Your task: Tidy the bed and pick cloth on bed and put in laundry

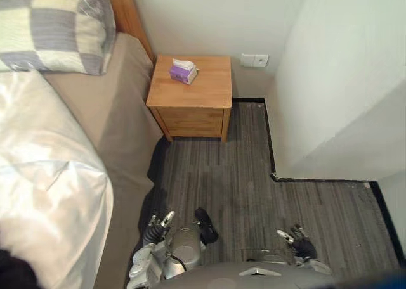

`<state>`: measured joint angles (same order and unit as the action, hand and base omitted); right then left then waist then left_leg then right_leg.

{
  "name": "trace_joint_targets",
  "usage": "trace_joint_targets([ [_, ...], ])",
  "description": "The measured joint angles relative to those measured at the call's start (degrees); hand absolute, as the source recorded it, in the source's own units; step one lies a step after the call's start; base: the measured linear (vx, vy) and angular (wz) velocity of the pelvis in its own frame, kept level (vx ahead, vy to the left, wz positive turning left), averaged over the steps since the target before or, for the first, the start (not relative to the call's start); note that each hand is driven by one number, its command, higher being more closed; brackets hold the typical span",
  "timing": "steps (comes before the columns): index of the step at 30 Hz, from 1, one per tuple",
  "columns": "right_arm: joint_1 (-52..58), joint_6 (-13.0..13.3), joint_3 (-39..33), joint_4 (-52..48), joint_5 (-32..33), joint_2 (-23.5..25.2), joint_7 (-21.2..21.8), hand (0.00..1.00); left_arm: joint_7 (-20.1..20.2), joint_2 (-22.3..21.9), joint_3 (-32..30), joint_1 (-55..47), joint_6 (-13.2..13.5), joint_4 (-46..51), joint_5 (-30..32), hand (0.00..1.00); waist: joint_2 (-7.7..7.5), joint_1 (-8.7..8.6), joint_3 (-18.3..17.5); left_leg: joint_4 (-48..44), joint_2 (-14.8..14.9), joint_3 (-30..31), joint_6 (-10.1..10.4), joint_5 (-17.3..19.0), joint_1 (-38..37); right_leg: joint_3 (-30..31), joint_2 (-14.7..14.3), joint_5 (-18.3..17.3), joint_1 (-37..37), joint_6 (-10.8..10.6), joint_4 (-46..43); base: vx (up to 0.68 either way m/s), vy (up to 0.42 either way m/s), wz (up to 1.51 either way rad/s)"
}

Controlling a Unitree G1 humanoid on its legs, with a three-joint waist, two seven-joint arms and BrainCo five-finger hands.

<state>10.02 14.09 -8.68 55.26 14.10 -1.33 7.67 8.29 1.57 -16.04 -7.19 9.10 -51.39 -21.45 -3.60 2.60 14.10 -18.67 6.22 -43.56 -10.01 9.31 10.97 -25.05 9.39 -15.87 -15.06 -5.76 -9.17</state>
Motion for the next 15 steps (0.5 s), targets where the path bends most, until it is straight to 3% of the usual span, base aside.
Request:
trace_joint_targets([
  [2,-2.0,-0.4,-0.4,1.6,-1.4,-0.6,-1.1,0.0,-0.3,0.6,0.4,0.8,-1.1,-1.7,-0.3,0.0,-0.07,-0.03,0.0,-2.3,-1.4,1.0,-0.7,3.7,-2.1,0.0,3.8,-0.6,2.6,-1.3,-14.0,0.54,0.226,0.53],
  [3,-3.4,-0.9,-0.3,2.2,-2.3,-0.9,-2.1,0.0,-0.8,1.2,1.9,0.8,-1.5,-2.4,0.0,0.0,0.5,-0.42,0.2,-2.2,-2.3,3.6,-0.1,5.7,-4.5,2.2,7.1,3.1,8.2,-0.5,-30.5,0.39,0.16,0.79],
  [5,-4.4,-1.1,-0.7,1.8,-3.1,-1.3,-3.1,0.0,-1.2,2.2,5.3,1.2,-1.0,-4.1,-0.1,0.0,1.08,-2.4,0.5,0.6,-4.5,9.7,0.4,6.2,-10.1,6.5,8.6,2.0,15.3,-1.5,-48.1,0.47,0.105,1.48],
  [6,-4.8,-1.1,-0.4,1.6,-4.2,-1.9,-3.4,0.0,-1.2,2.4,7.0,1.2,-0.7,-5.0,-0.9,0.0,1.91,-3.17,0.5,2.9,-5.2,13.0,0.8,6.0,-13.1,7.1,8.4,1.5,18.3,-0.9,-49.1,0.45,0.049,1.54],
  [9,-4.5,-1.1,-0.5,-0.1,-4.2,-1.8,-3.5,0.0,-1.1,2.4,7.7,1.9,0.8,-5.5,-4.0,0.0,2.06,-3.47,0.5,6.8,-6.0,21.4,2.3,5.1,-16.8,10.0,6.0,0.2,23.9,-0.7,-42.6,0.4,-0.092,1.68],
  [11,-3.2,-1.1,-1.4,-1.8,-4.0,-1.3,-4.2,0.0,-1.2,1.4,7.6,3.0,1.7,-4.9,-4.9,0.0,2.03,-3.56,0.5,9.3,-6.2,33.8,3.7,5.0,-18.0,17.4,1.1,0.2,26.8,-0.1,-27.7,0.39,-0.303,2.59],
  [12,-3.2,-1.2,-1.3,-1.7,-3.9,-1.0,-4.3,0.0,-1.2,1.1,7.3,3.0,1.7,-4.4,-4.9,0.0,1.94,-3.55,0.4,9.5,-6.1,36.4,4.3,5.0,-18.0,19.8,-0.1,0.7,26.7,0.1,-23.6,0.33,-0.358,2.58],
  [13,-3.0,-1.3,0.0,-1.4,-3.4,-0.9,-4.5,0.0,-1.2,0.9,6.8,2.9,1.8,-3.4,-4.9,0.0,1.19,-3.22,-0.1,9.4,-6.8,40.1,6.2,5.3,-17.9,23.7,-1.4,3.6,26.5,0.0,-15.4,0.35,-0.409,1.8],
  [14,-2.8,-1.3,1.2,-1.2,-2.7,-0.9,-4.5,0.0,-1.3,1.1,6.3,2.7,1.8,-2.9,-4.9,0.0,-0.07,-2.55,-0.7,8.6,-7.4,41.7,7.9,6.0,-18.0,24.3,-1.4,6.9,26.2,2.6,-12.6,0.29,-0.337,1.49],
  [15,-3.2,-1.5,1.2,-0.9,-2.1,-1.3,-4.4,0.0,-1.4,0.7,6.0,2.5,1.3,-3.1,-4.9,0.0,1.44,-1.68,-1.0,7.5,-6.2,42.1,9.0,6.5,-17.9,22.3,-1.2,6.6,25.5,2.9,-12.9,0.38,-0.329,0.94],
])
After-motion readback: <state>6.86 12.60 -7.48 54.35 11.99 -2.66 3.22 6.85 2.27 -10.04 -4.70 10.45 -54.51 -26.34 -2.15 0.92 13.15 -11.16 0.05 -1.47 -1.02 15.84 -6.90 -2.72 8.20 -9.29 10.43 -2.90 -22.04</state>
